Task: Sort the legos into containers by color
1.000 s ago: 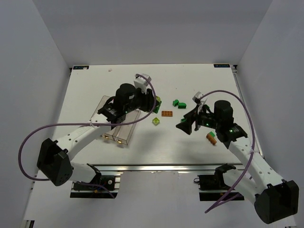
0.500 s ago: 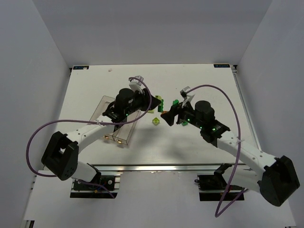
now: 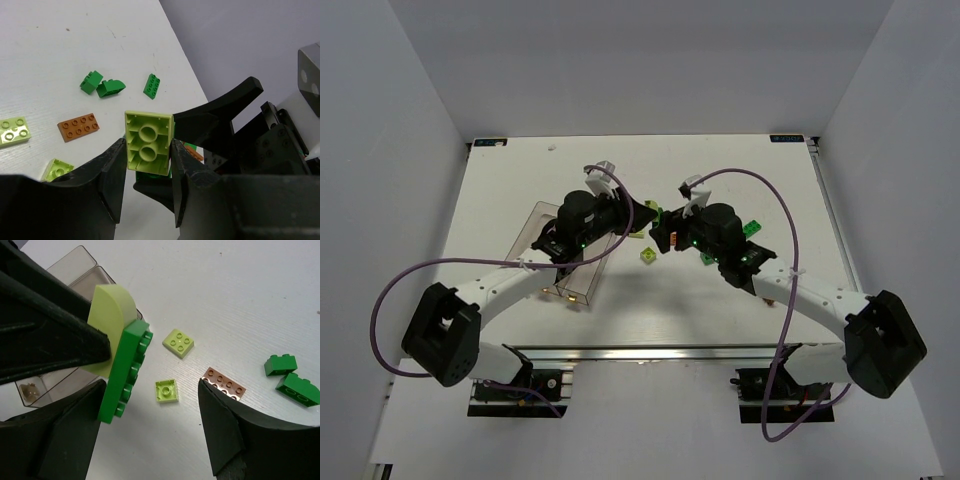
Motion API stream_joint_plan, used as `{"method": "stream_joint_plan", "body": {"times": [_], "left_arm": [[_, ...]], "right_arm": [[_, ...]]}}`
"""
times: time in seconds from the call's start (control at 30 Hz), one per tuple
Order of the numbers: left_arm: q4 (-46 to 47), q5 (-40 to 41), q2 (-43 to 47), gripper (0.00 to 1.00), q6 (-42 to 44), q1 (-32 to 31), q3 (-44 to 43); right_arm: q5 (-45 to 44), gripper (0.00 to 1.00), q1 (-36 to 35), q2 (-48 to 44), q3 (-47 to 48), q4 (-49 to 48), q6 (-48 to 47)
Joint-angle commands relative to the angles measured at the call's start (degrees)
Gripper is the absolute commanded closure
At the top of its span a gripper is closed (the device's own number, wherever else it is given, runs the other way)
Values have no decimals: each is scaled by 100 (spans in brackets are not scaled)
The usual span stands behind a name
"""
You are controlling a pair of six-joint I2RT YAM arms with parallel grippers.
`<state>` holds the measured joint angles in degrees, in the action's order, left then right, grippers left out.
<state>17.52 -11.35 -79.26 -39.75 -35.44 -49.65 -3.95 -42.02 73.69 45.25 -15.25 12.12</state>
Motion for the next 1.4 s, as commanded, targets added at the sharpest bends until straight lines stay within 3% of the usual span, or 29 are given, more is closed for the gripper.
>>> {"method": "stream_joint_plan", "body": {"times": [0.0,0.2,0.5,0.6,0.63,0.73,1.0,1.23,1.37], "left_arm": [[164,-77,201,100,-121,20,113],[199,-7,280,100,-139,20,183],[164,203,394,100,-95,20,236],[147,292,403,100,-77,20,271],[129,309,403,100,-60,20,263],[103,397,403,100,-42,20,289],[-538,879,578,100,177,11,87],[-2978,2344,438,100,1573,11,-809],[-3509,2928,237,100,2093,11,-941]], "right_arm": [[-221,22,-25,145,361,-382,9],[-282,29,-26,198,370,-506,133],[-221,57,-17,155,265,-453,256],[-37,71,-26,111,265,-444,256],[33,81,-26,93,256,-453,238],[175,98,-26,40,212,-462,229],[87,100,159,-179,-95,-681,89],[701,100,177,-399,-87,-585,-298],[1070,100,168,-364,27,-365,-386]]}}
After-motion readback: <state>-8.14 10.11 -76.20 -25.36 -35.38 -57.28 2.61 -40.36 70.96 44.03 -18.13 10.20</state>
